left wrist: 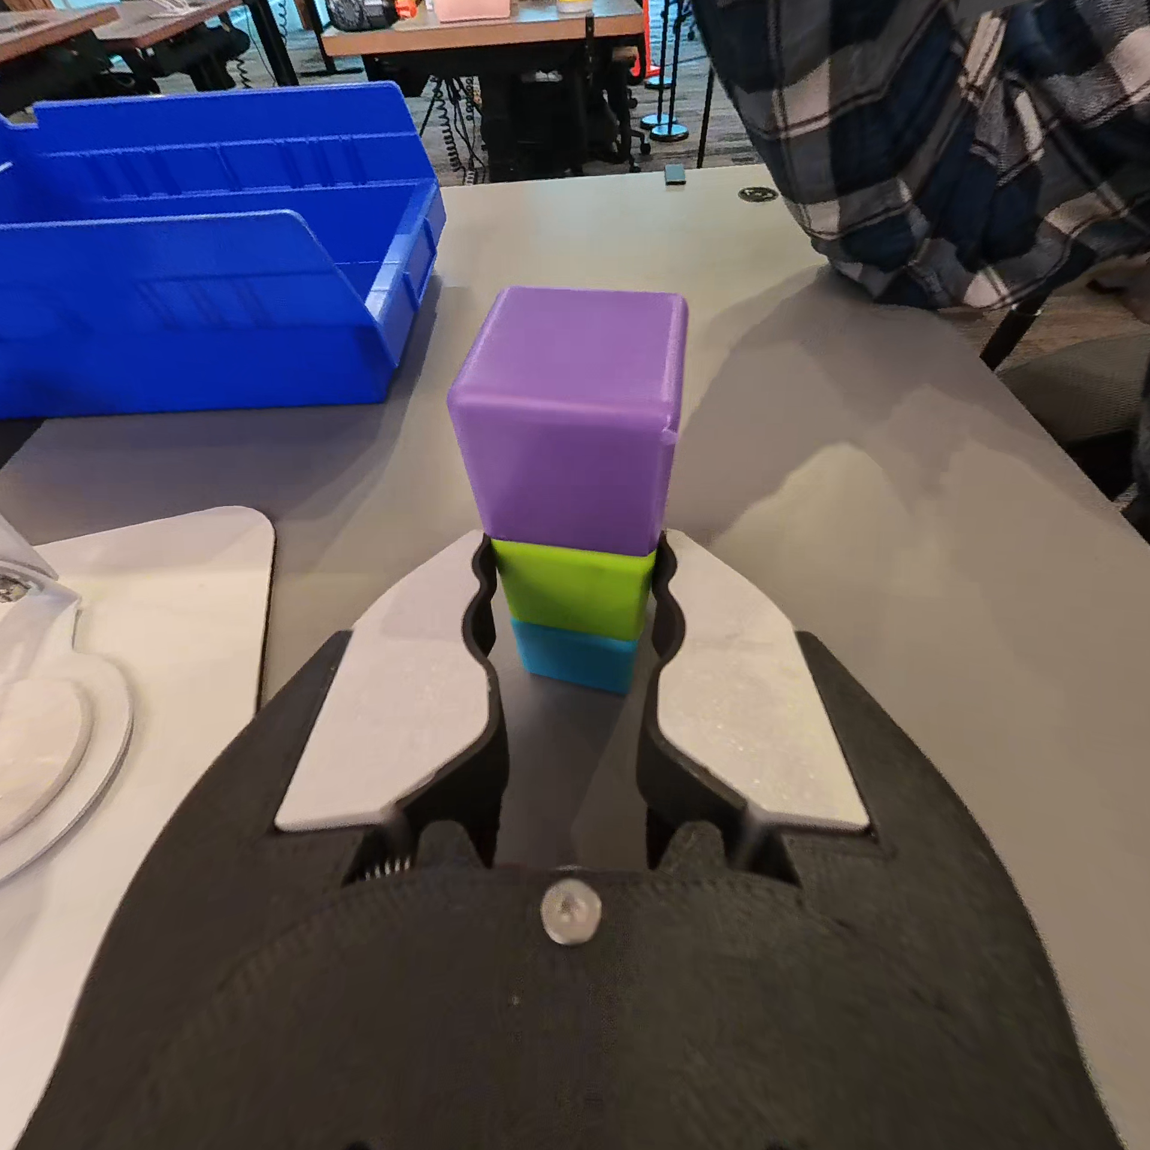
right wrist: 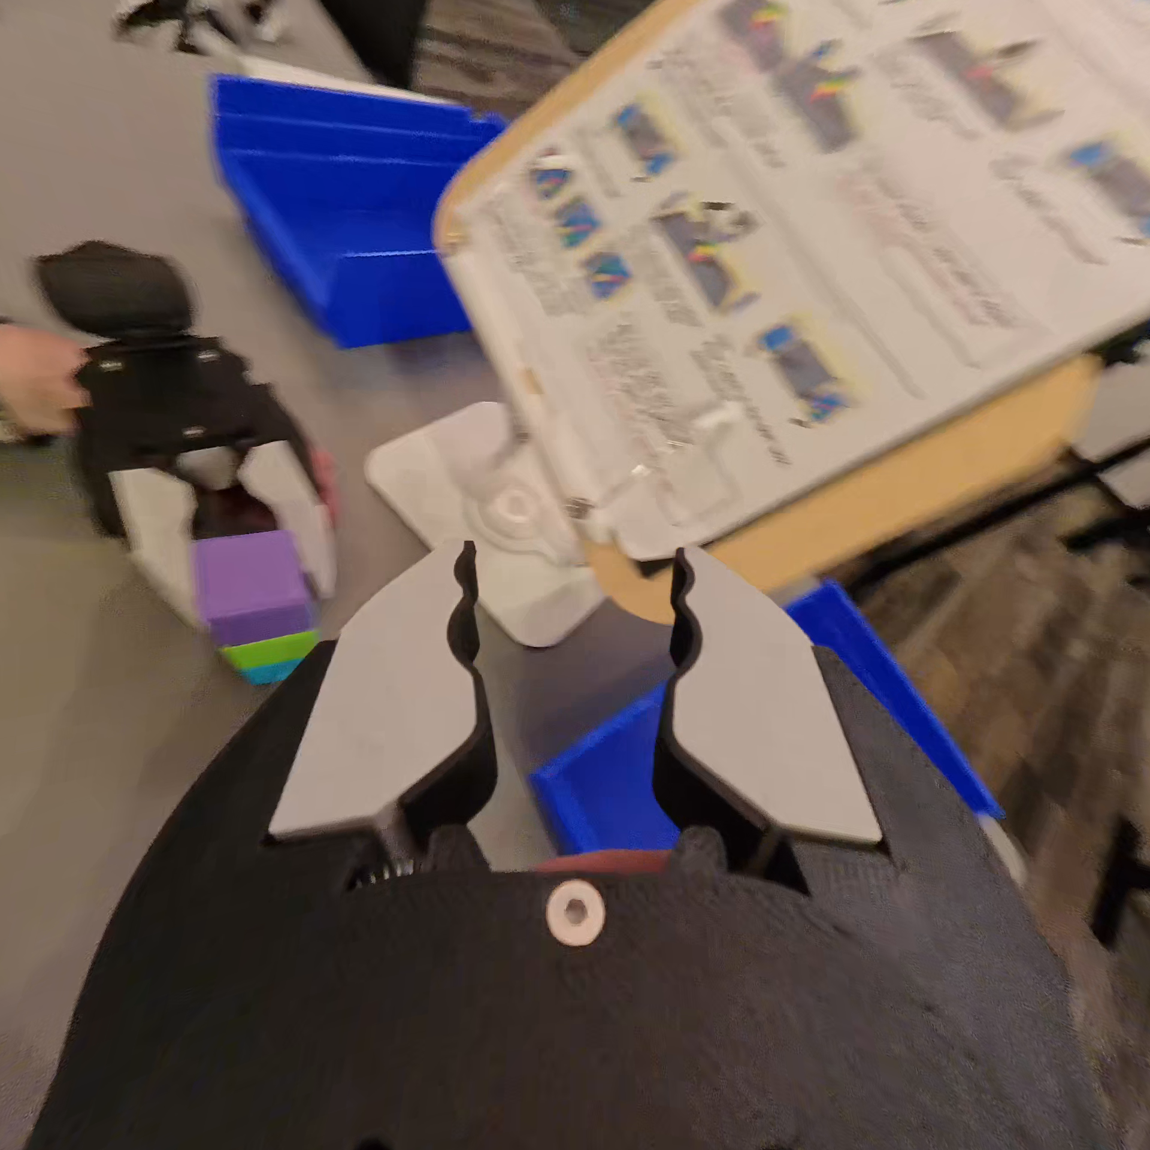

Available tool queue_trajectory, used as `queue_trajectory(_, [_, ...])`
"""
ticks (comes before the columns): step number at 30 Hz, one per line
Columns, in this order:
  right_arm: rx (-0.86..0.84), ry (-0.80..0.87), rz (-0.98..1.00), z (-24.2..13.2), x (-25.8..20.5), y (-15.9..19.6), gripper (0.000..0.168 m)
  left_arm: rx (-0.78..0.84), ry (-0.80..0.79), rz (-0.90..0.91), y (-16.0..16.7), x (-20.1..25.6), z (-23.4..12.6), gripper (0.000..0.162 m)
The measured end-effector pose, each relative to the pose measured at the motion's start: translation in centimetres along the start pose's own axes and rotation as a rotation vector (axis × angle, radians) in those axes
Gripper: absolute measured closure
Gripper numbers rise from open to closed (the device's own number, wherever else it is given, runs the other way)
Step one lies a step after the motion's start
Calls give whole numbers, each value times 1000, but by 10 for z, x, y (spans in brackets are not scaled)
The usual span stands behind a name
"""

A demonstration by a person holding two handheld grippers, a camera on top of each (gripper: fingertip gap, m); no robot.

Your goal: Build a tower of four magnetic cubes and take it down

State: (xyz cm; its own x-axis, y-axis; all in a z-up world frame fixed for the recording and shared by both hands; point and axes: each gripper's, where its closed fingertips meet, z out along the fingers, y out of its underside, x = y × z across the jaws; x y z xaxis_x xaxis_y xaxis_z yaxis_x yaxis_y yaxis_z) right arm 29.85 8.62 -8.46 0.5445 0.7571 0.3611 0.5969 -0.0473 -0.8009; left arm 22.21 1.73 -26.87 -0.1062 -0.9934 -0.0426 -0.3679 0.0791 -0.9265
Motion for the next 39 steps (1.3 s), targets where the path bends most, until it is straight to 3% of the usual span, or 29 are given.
queue_trajectory(2, [-42,-143,-35,18,-37,2,101,0,-12,2,0,-1,0,114])
queue_trajectory(8, [-223,-359,-160,68,-109,34,90,-2,-36,-9,0,-5,0,114])
queue_trajectory(15, [-327,-485,-195,89,-148,58,90,-2,-37,-7,0,-5,0,114])
queue_trajectory(20, [-355,-513,-186,92,-154,63,116,-2,-37,-9,0,-6,0,114])
queue_trajectory(34, [-328,-553,-164,91,-153,61,118,-3,-39,-8,1,-6,-1,114])
queue_trajectory(39, [-182,-552,-49,78,-134,31,118,-3,-38,-12,1,-6,-1,114])
